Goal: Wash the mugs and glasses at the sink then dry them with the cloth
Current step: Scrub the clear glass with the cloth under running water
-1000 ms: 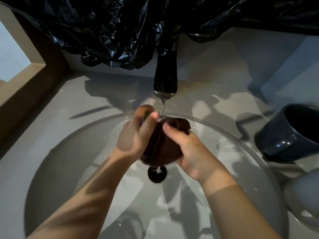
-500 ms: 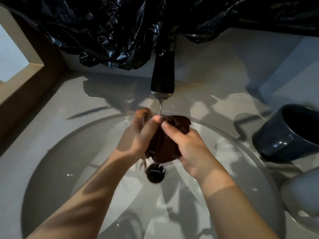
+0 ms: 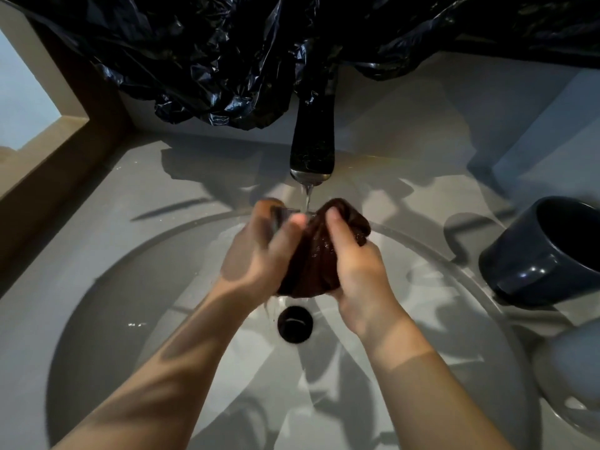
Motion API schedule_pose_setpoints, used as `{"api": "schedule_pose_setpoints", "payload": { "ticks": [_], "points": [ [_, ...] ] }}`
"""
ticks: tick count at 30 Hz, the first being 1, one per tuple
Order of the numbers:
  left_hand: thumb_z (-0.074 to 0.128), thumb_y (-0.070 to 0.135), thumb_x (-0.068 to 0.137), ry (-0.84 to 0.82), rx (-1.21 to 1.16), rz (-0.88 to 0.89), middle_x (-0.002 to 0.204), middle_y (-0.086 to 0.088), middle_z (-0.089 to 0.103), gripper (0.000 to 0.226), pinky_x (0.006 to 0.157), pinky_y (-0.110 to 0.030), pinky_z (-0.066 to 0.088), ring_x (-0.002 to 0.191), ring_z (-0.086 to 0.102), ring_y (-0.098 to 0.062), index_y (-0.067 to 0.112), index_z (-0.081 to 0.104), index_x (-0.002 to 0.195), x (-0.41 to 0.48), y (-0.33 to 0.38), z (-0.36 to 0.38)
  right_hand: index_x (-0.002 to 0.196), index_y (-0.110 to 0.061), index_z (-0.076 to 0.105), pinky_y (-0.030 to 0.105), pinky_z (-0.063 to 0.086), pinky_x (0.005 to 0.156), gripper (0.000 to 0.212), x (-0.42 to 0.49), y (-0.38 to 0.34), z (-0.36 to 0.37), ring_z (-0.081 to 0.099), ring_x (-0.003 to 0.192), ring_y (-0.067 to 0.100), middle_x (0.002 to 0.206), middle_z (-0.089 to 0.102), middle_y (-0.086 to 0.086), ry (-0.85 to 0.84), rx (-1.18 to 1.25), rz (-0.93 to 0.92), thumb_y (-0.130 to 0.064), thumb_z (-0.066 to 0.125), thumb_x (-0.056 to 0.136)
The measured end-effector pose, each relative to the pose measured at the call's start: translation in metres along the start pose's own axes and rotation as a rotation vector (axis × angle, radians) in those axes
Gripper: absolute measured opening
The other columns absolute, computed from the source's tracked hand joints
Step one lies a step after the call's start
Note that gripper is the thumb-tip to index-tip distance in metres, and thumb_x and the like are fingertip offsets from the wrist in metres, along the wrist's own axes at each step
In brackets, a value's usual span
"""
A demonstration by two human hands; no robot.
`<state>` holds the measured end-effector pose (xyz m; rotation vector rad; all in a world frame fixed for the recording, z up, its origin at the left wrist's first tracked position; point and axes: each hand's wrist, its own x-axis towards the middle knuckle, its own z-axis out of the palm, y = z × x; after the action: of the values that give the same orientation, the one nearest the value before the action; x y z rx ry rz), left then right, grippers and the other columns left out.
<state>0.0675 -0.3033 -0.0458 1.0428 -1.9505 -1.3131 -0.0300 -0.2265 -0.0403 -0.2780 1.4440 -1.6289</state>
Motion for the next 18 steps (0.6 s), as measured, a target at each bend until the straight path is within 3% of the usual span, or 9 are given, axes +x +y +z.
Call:
{"api": "schedule_pose_setpoints", "payload": {
  "ticks": [2,4,6,7,9,11,13,15,18],
  "points": [
    [0.039,0.078,0.073,-0.072,0.227,0.141,0.087,0.009,0.055,0.043,0.058,-0.029,0.051,0.072,0.06,-0.009,0.043,0.034,0.098,0.001,-0.01,-0.001,0.102,-0.013,0.065,0.043,0.058,0.074,0.04,0.001,-0.003,-0.001,0.071,0.087,0.024,0.092,0.074,0.007,0.033,0.128,0.141,-0.048,0.063,0.083],
    [0.045,0.079,0.073,-0.164,-0.067,-0.026,0.096,0.0,0.059,0.042,0.062,-0.035,0.054,0.08,0.063,-0.018,0.044,0.042,0.096,0.002,-0.004,0.0,0.096,-0.014,0.068,0.038,0.059,0.074,0.031,-0.001,-0.004,-0.004,0.071,0.083,0.019,0.086,0.075,0.003,0.039,0.041,0.068,-0.043,0.065,0.083],
    [0.038,0.071,0.08,-0.31,-0.433,-0.343,0.082,-0.007,0.065,0.051,0.047,-0.024,0.045,0.061,0.062,-0.016,0.03,0.065,0.089,0.0,0.005,0.001,0.076,-0.02,0.07,0.018,0.054,0.064,0.012,-0.007,-0.008,-0.007,0.069,0.07,0.002,0.068,0.072,-0.009,0.02,-0.151,-0.156,-0.032,0.07,0.082],
    [0.034,0.066,0.086,-0.37,-0.585,-0.487,0.062,-0.006,0.061,0.059,0.038,-0.017,0.035,0.043,0.053,-0.013,0.021,0.07,0.071,-0.002,0.01,0.001,0.067,-0.025,0.071,0.014,0.051,0.062,0.013,-0.009,-0.009,-0.009,0.067,0.066,-0.002,0.063,0.07,-0.013,-0.023,-0.265,-0.26,-0.026,0.073,0.08],
    [0.036,0.059,0.09,-0.381,-0.757,-0.623,0.047,-0.004,0.051,0.067,0.036,-0.013,0.023,0.03,0.038,-0.012,0.013,0.066,0.052,-0.001,0.012,0.001,0.063,-0.032,0.071,0.018,0.053,0.066,0.017,-0.012,-0.008,-0.007,0.068,0.071,0.001,0.067,0.071,-0.012,-0.114,-0.444,-0.334,-0.024,0.075,0.078],
    [0.043,0.065,0.084,-0.247,-0.572,-0.519,0.068,-0.008,0.06,0.056,0.046,-0.021,0.038,0.05,0.055,-0.02,0.017,0.07,0.074,-0.001,0.007,0.003,0.071,-0.026,0.071,0.019,0.053,0.064,0.008,-0.009,-0.006,-0.004,0.069,0.072,0.004,0.07,0.072,-0.009,-0.081,-0.353,-0.274,-0.027,0.074,0.079],
    [0.046,0.069,0.072,-0.065,-0.181,-0.209,0.091,-0.004,0.063,0.05,0.064,-0.036,0.053,0.081,0.065,-0.026,0.029,0.053,0.102,-0.001,0.002,0.0,0.083,-0.018,0.07,0.024,0.056,0.066,0.017,-0.003,-0.003,-0.002,0.07,0.074,0.008,0.074,0.074,-0.005,0.007,-0.14,-0.111,-0.035,0.069,0.081],
    [0.042,0.072,0.07,-0.072,0.207,0.069,0.095,0.005,0.059,0.043,0.071,-0.038,0.052,0.084,0.062,-0.019,0.043,0.035,0.1,-0.001,-0.002,-0.005,0.098,-0.013,0.068,0.041,0.059,0.075,0.035,0.001,-0.004,-0.001,0.072,0.082,0.021,0.086,0.075,0.004,0.049,0.042,0.075,-0.045,0.064,0.083],
    [0.048,0.064,0.082,-0.135,0.013,-0.041,0.096,-0.001,0.062,0.034,0.066,-0.04,0.056,0.075,0.064,-0.016,0.037,0.041,0.101,-0.001,0.0,-0.002,0.091,-0.016,0.07,0.034,0.059,0.073,0.031,-0.001,-0.003,-0.003,0.071,0.079,0.015,0.081,0.075,-0.002,0.071,-0.024,0.006,-0.045,0.062,0.085]
  ]
}}
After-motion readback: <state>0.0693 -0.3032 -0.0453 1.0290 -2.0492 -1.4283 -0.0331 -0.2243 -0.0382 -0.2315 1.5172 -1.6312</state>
